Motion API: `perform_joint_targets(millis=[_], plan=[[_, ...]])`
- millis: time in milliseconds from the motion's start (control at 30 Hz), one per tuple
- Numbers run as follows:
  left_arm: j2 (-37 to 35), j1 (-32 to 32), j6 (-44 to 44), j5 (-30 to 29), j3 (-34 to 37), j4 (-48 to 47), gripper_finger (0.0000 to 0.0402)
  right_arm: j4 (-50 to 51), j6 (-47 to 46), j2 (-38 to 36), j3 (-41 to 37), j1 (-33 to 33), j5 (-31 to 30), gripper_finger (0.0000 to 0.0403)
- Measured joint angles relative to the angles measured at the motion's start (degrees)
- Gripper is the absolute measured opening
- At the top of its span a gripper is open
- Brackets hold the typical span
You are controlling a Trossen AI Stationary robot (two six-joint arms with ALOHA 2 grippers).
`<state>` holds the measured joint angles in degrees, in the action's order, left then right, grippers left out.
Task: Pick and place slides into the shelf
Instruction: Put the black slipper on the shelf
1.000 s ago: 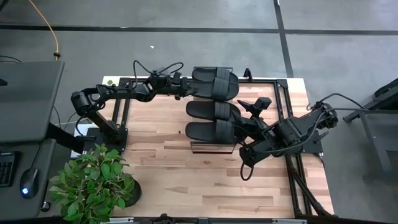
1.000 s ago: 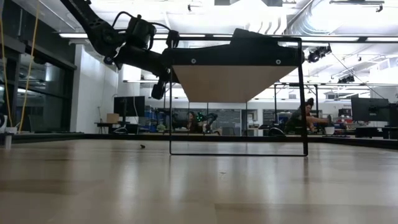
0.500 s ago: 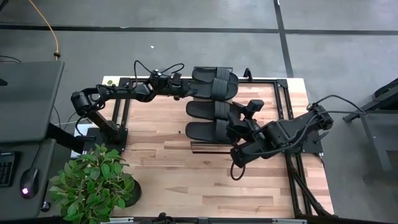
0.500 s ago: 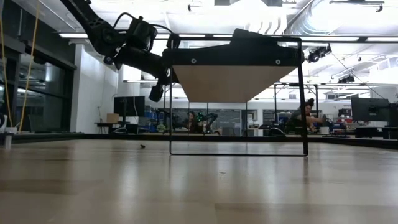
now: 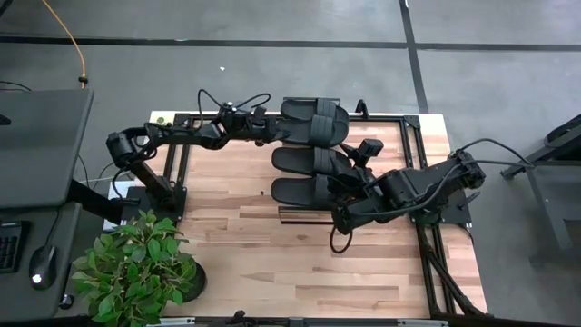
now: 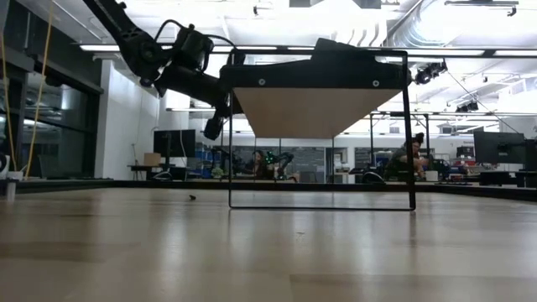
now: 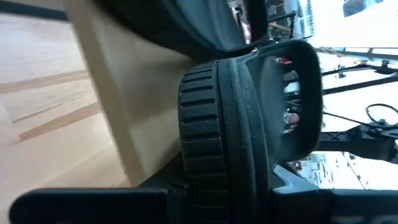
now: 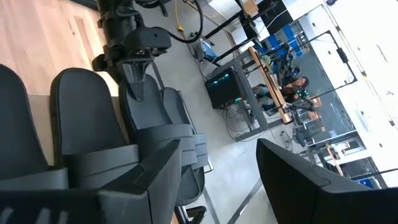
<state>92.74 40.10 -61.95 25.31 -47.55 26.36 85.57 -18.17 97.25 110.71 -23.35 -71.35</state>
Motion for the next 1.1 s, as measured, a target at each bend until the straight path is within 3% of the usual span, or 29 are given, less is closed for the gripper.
perform_joint_targets(millis=[400, 833, 1100], plan=[[3.7, -0.3, 2.2, 2.5, -0.1, 5.1, 0.0079, -0.1, -1.1, 0.0, 0.0, 0.1, 1.6, 0.0200], [3.6, -0.4, 4.4, 5.7, -1.0, 5.3, 0.0253, 0.0, -1.1, 0.0, 0.0, 0.1, 1.6, 0.0200], [3.6, -0.3, 5.2, 7.8, -1.0, 6.6, 0.0304, 0.1, -1.7, 0.0, 0.0, 0.9, 1.3, 0.0200]])
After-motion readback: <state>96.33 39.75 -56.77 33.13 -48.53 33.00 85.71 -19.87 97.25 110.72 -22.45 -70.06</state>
